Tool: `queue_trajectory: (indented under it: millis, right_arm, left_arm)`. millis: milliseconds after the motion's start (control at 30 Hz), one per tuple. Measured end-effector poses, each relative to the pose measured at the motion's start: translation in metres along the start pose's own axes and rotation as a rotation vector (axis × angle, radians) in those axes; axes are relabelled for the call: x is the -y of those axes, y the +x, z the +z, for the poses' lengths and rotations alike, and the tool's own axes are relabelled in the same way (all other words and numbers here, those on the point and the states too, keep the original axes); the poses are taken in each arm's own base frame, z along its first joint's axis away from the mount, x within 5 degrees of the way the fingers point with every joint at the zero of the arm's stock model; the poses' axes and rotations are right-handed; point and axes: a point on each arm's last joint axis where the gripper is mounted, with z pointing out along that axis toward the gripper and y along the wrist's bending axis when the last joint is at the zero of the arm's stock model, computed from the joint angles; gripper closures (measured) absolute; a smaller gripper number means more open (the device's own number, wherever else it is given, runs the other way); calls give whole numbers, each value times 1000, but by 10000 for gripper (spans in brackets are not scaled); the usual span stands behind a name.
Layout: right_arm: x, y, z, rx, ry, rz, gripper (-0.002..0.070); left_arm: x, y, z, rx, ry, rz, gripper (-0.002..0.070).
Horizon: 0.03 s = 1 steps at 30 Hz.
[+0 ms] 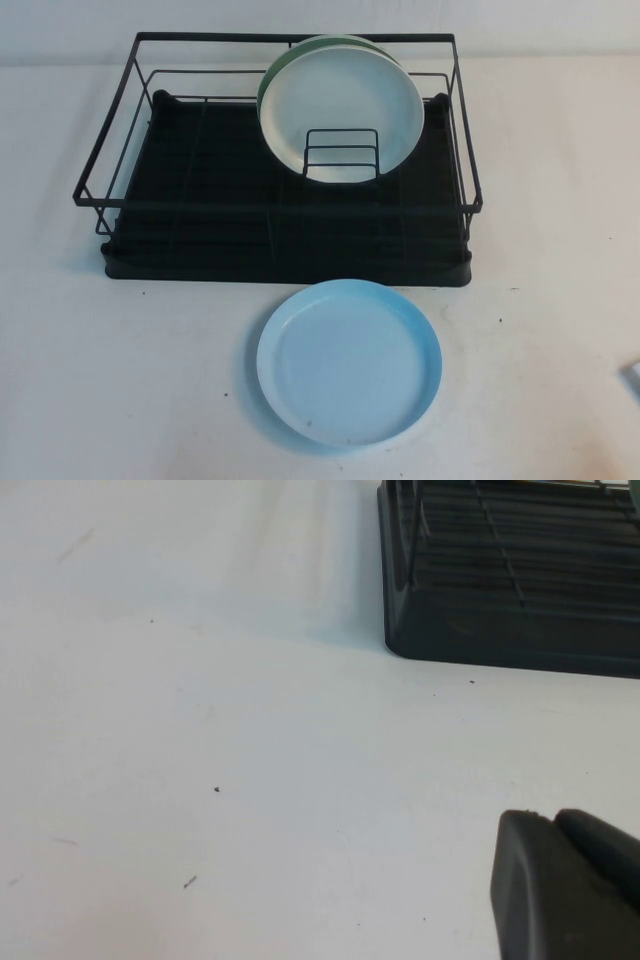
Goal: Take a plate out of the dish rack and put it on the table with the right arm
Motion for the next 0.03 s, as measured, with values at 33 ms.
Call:
queue_trajectory:
  millis: [33]
  right_arm:
    - [0,0,0,0,0,0,694]
  left_arm:
    - [0,0,0,0,0,0,679]
